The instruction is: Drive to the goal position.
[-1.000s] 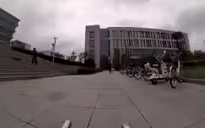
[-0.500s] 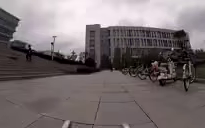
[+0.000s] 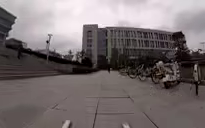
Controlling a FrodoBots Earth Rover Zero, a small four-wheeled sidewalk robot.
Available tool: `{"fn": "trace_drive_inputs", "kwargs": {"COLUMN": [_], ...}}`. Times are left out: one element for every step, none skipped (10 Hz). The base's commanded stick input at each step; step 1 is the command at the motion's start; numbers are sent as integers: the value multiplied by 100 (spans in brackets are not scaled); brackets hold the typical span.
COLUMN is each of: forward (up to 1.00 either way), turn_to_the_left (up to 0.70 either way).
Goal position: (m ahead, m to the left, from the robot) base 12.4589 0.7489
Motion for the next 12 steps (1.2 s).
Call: {"fn": "trace_drive_inputs", "kwargs": {"forward": [100, 100, 100, 100, 100, 100, 100, 100, 100, 100, 100, 100], "turn_to_the_left": [-3, -19, -23, -17, -8, -2, -24, -2, 0, 0, 0, 0]}}
